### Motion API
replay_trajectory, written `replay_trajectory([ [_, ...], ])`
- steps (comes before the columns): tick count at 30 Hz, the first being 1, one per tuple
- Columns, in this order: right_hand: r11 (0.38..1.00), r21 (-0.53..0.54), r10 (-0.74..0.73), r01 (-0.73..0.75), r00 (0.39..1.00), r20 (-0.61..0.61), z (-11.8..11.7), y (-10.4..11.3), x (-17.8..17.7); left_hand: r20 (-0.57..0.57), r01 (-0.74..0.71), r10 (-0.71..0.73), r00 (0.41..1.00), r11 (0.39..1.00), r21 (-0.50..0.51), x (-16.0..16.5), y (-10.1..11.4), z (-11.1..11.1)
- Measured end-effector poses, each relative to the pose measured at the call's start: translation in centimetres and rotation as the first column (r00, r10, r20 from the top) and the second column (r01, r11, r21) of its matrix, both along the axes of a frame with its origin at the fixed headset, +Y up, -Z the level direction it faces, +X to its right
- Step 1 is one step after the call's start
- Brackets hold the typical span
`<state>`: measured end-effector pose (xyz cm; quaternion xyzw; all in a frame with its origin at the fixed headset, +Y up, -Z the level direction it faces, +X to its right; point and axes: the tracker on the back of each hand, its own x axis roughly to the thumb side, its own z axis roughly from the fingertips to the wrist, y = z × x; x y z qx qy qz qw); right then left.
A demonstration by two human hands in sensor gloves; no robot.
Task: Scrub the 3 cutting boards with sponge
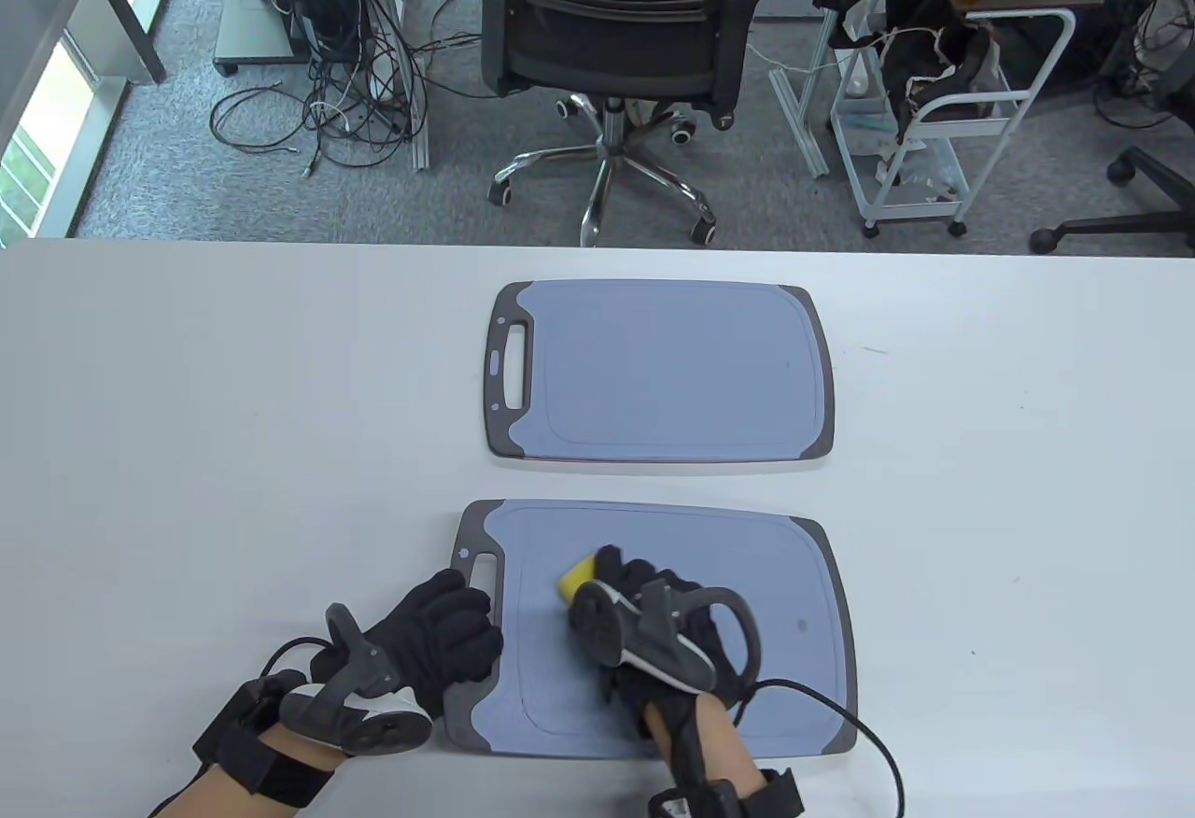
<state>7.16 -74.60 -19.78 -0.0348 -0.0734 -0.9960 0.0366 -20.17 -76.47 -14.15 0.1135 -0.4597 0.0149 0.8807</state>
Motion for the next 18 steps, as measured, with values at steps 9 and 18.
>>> replay_trajectory([
  [9,0.988,0.014,-0.144,0.153,0.887,0.439,-0.4,-2.1,11.6,0.002,-0.004,0.004,1.000,1.000,0.001,0.0,0.0,0.0],
  [18,0.993,0.043,-0.081,0.110,0.899,-0.431,4.1,1.3,-8.9,-0.002,0.000,0.000,1.000,1.000,-0.004,0.0,0.0,0.0],
])
